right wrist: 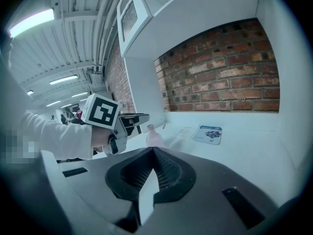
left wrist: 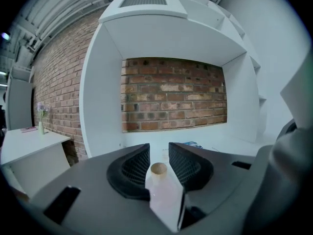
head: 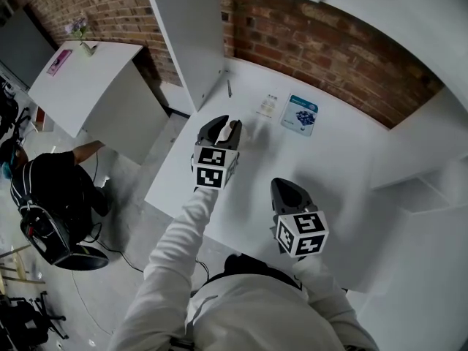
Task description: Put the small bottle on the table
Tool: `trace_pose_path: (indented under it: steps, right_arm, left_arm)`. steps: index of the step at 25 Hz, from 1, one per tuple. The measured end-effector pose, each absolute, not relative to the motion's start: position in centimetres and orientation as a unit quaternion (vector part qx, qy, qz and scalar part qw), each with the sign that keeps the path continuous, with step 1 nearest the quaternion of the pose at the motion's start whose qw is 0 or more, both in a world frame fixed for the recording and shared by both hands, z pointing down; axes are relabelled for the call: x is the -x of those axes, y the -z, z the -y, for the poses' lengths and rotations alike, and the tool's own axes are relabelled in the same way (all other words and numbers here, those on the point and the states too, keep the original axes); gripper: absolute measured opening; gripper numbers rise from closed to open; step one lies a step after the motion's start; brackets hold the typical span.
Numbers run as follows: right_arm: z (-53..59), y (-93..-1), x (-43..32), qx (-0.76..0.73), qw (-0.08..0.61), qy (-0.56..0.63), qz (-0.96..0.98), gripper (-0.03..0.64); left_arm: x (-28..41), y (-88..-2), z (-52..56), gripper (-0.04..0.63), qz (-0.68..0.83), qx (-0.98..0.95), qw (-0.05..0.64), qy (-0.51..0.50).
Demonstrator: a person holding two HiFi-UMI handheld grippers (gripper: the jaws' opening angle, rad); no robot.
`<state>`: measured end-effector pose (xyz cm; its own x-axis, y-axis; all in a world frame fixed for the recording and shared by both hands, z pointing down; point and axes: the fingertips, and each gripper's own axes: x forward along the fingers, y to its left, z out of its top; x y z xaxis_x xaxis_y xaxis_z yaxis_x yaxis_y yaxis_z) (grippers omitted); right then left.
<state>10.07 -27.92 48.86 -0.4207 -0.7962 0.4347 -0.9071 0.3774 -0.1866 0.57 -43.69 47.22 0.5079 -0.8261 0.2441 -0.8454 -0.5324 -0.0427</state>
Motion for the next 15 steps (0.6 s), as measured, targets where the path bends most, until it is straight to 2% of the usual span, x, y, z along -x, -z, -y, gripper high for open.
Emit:
trace_pose_path:
  steps: [15]
  right_arm:
    - [27.1,-47.9,-8.5,-0.522,0.125,-0.195,0.821,0.028]
  left_arm:
    - [5.5,-49.0,35.9,0.063,0.52,-0.841,0.076,-0.131]
